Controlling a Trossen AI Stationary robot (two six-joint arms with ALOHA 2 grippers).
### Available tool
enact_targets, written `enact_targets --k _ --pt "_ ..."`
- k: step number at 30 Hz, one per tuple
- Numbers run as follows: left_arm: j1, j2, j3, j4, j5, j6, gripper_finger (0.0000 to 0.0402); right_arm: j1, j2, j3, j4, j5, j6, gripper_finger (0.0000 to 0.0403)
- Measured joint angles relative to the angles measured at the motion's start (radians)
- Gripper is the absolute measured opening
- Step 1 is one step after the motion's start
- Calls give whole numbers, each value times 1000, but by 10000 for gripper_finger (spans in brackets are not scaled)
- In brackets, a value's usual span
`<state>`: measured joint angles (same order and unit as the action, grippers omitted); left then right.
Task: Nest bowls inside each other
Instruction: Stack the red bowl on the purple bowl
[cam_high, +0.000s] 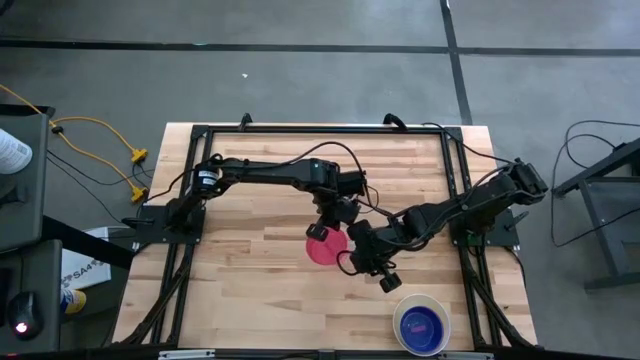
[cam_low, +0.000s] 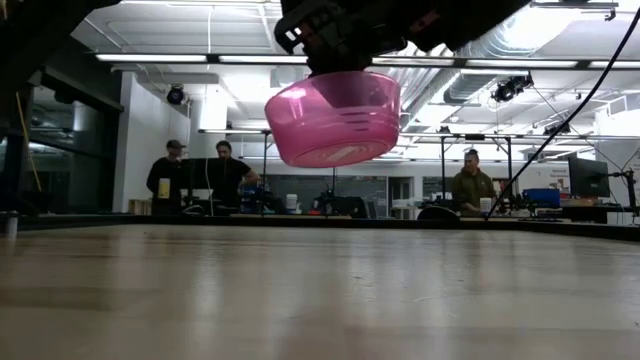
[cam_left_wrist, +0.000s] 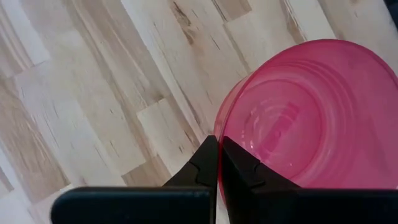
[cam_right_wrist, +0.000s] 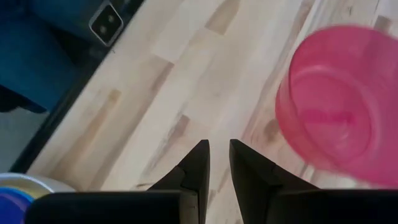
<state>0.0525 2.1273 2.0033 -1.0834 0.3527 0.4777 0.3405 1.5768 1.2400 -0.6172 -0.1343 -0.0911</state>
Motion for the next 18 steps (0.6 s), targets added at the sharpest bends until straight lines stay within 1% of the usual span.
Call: enact_targets --k 3,5,10,13,15,18 --pt "-2 0 0 2 -3 18 1 9 0 0 -25 14 4 55" --pt "-2 0 0 3 -21 -16 1 18 0 0 -32 32 31 55" --pt "-3 0 -1 -73 -159 -104 1 44 0 0 -58 32 129 55" --pt "-1 0 -1 -119 -223 -179 1 59 0 0 -94 35 206 55" --pt "-1 0 -1 -130 -272 -252 1 65 0 0 -120 61 267 55" --pt "-3 0 -1 -188 -338 -342 1 65 0 0 -153 96 366 55"
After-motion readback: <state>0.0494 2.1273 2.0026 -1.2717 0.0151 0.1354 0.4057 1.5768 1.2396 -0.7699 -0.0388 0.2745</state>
